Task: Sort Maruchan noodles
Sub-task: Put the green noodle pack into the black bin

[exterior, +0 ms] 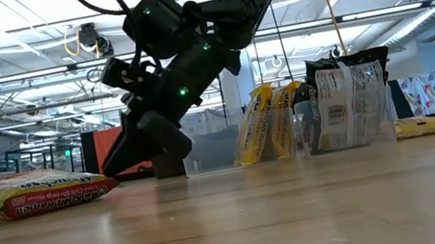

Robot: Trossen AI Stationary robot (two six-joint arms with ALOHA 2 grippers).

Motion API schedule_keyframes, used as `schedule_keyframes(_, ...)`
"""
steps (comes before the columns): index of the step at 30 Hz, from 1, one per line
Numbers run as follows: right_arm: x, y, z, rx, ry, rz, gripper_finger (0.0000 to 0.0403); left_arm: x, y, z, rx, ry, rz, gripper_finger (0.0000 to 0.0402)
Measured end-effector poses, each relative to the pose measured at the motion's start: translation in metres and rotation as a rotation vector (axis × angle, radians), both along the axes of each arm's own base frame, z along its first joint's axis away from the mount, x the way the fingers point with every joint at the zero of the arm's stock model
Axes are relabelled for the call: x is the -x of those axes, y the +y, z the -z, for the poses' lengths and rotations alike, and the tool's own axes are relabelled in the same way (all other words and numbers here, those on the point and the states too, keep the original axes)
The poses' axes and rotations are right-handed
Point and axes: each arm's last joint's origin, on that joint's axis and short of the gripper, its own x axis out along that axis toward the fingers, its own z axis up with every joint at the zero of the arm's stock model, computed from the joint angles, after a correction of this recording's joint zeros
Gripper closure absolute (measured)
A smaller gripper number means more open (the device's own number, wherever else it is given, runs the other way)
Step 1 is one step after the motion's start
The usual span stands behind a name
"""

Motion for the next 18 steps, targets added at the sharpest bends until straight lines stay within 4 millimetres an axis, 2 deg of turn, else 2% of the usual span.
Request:
schedule_keyframes(5,0.000,-0.004,0.007,-0.013,0.019,0.016,0.0335,0.000,0.000,0.000,0.000,0.000,0.000,0.0364)
schedule_keyframes(13,-0.004,-0.004,0.030,-0.006,0.018,0.018,0.0335,0.000,0.000,0.000,0.001,-0.002,0.002,0.0364)
schedule_keyframes(18,-0.006,-0.003,0.030,-0.007,-0.009,0.017,0.0335,0.000,0.000,0.000,0.004,-0.004,0.002,0.0364)
